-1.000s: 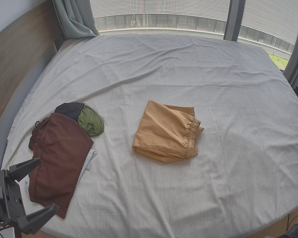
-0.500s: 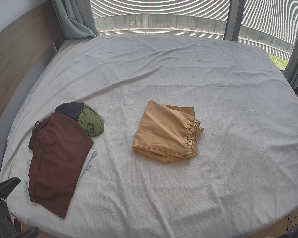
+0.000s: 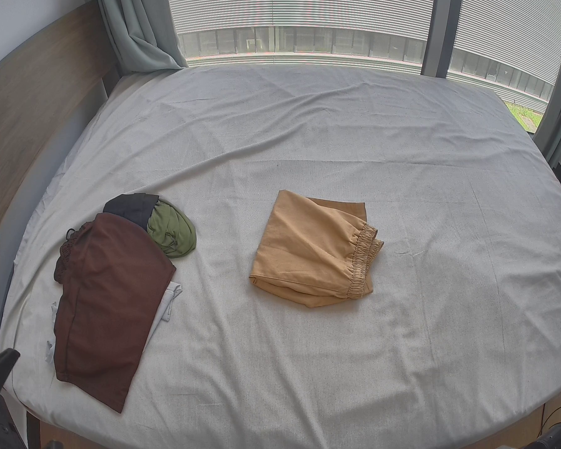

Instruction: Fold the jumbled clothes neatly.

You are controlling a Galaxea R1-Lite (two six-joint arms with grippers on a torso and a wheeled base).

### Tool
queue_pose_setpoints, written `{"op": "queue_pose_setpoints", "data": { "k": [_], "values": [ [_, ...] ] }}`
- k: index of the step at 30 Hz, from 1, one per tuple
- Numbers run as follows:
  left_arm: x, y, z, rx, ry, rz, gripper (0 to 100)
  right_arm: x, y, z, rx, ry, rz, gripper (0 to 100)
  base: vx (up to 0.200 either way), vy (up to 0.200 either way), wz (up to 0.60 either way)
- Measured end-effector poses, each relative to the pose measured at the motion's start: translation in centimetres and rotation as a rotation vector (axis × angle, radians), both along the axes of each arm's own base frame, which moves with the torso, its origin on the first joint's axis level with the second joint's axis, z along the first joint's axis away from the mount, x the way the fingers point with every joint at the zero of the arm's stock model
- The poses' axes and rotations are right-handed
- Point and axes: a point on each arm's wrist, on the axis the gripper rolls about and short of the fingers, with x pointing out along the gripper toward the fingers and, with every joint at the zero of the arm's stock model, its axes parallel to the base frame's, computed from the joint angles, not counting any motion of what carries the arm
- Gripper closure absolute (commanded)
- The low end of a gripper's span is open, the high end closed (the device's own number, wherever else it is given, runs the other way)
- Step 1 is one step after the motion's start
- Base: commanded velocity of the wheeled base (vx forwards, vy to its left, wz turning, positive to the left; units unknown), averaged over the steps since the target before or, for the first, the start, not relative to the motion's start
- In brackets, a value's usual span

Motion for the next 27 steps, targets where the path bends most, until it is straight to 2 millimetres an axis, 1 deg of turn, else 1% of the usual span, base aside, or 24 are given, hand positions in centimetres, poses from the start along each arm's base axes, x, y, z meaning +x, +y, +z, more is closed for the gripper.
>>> {"op": "queue_pose_setpoints", "data": {
  "k": [5, 10, 12, 15, 18, 22, 24, 27],
  "values": [
    [-0.8, 0.0, -1.0, 0.004, 0.016, 0.032, 0, 0.2, -0.1, -0.3, -0.028, 0.009, -0.091, 0, 0.0, 0.0, 0.0],
    [-1.3, 0.0, -1.6, 0.003, -0.001, 0.061, 0, 0.9, -0.4, -1.9, -0.053, 0.15, -0.229, 0, 0.0, 0.0, 0.0],
    [-1.4, 0.0, -2.1, 0.011, 0.025, 0.078, 0, 1.0, -0.5, -2.1, -0.053, 0.178, -0.271, 0, 0.0, 0.0, 0.0],
    [-1.4, 0.0, -3.5, 0.045, 0.109, 0.125, 0, 1.2, -0.6, -2.6, -0.052, 0.224, -0.322, 0, 0.0, 0.0, 0.0],
    [-1.4, 0.1, -4.5, 0.07, 0.168, 0.196, 0, 1.3, -0.8, -3.3, -0.039, 0.297, -0.431, 0, 0.0, 0.0, 0.0],
    [-1.3, 0.3, -4.8, 0.067, 0.176, 0.323, 0, 1.4, -1.1, -3.7, -0.013, 0.342, -0.551, 0, 0.0, 0.0, 0.0],
    [-1.3, 0.4, -4.8, 0.055, 0.177, 0.393, 0, 1.4, -1.2, -3.8, -0.008, 0.355, -0.562, 0, 0.0, 0.0, 0.0],
    [-1.3, 0.7, -4.8, 0.028, 0.185, 0.498, 0, 1.4, -1.1, -4.2, -0.008, 0.395, -0.521, 0, 0.0, 0.0, 0.0]
  ]
}}
